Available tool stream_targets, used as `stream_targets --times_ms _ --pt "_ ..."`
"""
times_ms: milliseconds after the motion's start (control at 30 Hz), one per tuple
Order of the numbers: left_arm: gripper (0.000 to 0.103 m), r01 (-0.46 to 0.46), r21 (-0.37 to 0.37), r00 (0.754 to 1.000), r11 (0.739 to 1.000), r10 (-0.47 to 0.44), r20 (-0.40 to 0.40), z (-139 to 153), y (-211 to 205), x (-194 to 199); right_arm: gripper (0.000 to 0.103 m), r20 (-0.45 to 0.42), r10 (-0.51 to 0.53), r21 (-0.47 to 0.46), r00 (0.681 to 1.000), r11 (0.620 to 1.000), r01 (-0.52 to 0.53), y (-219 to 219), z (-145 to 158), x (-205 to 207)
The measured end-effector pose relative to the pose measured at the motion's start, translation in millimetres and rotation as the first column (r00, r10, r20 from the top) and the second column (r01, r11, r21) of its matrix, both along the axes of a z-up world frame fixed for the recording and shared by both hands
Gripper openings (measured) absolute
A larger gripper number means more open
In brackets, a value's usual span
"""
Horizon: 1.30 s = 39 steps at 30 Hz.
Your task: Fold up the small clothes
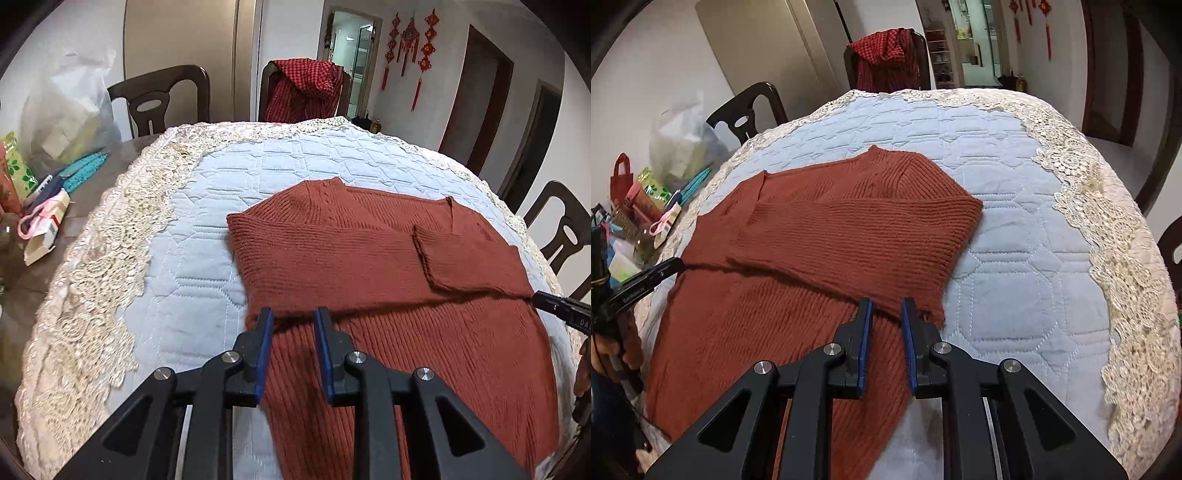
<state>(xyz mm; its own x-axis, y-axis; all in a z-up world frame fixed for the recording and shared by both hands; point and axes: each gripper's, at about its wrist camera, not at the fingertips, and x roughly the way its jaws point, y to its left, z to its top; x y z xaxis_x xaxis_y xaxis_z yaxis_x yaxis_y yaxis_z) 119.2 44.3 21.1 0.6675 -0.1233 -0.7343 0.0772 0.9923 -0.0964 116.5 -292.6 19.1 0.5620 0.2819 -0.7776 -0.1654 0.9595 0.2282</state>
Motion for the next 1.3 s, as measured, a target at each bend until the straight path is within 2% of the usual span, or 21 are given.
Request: stream_targets --times_ms 100,167,467,800,900,967,1300 --pt "0.028 0.003 -0.003 1.0 1.0 -0.003 0.0 4 -2 -13 0.02 0.008 0.008 0.016 1.0 1.0 -0.008 0 5 -10" --pt "0.031 0.009 0.002 1.0 1.0 -0.009 0.014 7 -3 -20 0.028 0.014 0.018 0.035 1.0 0.999 -0.019 1 8 -16" --pt "0.042 0.01 -0.004 1.0 1.0 -0.01 0.025 8 -6 -49 0.029 0.013 0.029 0.088 0.999 0.996 -0.03 1 10 -40" --pt "0.043 0.032 -0.015 0.999 0.999 -0.032 -0.023 -12 -11 -82 0.03 -0.037 0.041 0.131 0.998 0.991 -0.036 0 -9 -70" --pt "0.045 0.037 -0.001 0.999 0.999 -0.037 -0.025 -17 -16 -94 0.043 -0.037 0.04 0.154 0.999 0.988 -0.034 -2 -10 -79" --pt "0.049 0.037 -0.008 0.999 0.999 -0.037 -0.024 -18 -16 -101 0.043 -0.046 0.044 0.166 0.998 0.986 -0.036 -1 -13 -84" --pt "0.049 0.013 -0.052 1.0 0.999 -0.014 -0.019 -21 -12 -130 0.043 -0.034 0.058 0.272 0.998 0.961 -0.046 0 -21 -115"
